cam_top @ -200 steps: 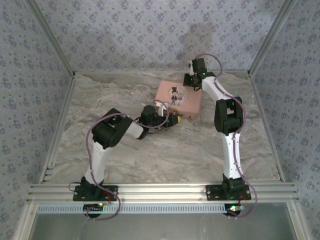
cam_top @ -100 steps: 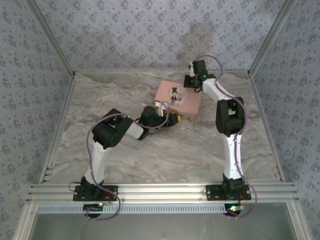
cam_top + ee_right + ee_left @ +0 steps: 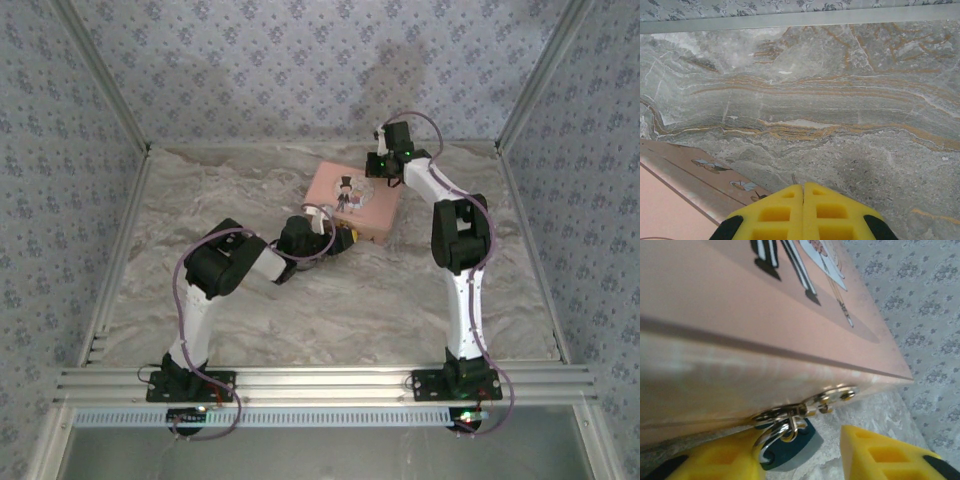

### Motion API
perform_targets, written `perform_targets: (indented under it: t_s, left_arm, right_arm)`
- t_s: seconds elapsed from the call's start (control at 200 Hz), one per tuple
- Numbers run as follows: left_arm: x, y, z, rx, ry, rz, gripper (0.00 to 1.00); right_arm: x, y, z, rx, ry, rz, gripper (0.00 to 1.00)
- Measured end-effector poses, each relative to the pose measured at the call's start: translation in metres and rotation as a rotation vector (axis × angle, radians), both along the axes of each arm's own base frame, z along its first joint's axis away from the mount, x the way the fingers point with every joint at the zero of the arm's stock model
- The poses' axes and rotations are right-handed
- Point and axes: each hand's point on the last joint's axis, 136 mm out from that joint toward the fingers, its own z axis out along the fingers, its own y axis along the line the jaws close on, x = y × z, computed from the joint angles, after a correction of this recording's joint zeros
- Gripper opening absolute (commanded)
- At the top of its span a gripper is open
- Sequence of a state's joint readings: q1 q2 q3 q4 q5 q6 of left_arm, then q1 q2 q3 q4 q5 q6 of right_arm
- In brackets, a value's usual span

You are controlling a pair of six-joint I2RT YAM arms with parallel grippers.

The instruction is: Unlock a padlock with a key

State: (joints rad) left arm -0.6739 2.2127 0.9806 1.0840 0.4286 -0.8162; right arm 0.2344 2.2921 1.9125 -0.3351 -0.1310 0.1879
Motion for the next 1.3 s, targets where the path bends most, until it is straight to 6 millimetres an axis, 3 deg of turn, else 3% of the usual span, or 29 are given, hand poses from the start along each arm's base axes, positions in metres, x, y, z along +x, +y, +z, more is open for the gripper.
perform_targets:
  t_s: [0.26,0.355,0.5,0.55,0.829,1.299]
  left_arm:
    - [0.0,0.007,0.001,-0.019,-0.008,0.013,0.31]
    - [0.0,0.009,0.002,-0.031,-0.007,0.015,0.23]
    - [0.0,0.009,0.004,-0.044,0.002,0.015,0.23]
    - [0.0,0.009,0.004,-0.047,0.004,0.014,0.17]
    - [0.0,0.013,0.001,-0.031,-0.011,0.007,0.07]
    - [-0.01,0.025,0.002,0.056,0.138,-0.081,0.01]
  right_arm:
    - [-0.005,0.003,0.0,-0.002,-0.001,0.009,0.0]
    - [-0.006,0.005,0.0,-0.002,-0.003,0.011,0.0]
    - [-0.006,0.005,0.0,-0.002,-0.007,0.011,0.0]
    - [-0.006,0.005,0.0,-0.002,-0.008,0.01,0.0]
    - [-0.008,0.005,0.001,-0.002,-0.013,0.011,0.0]
    - [-0.03,0.001,0.011,0.025,0.022,0.044,0.0]
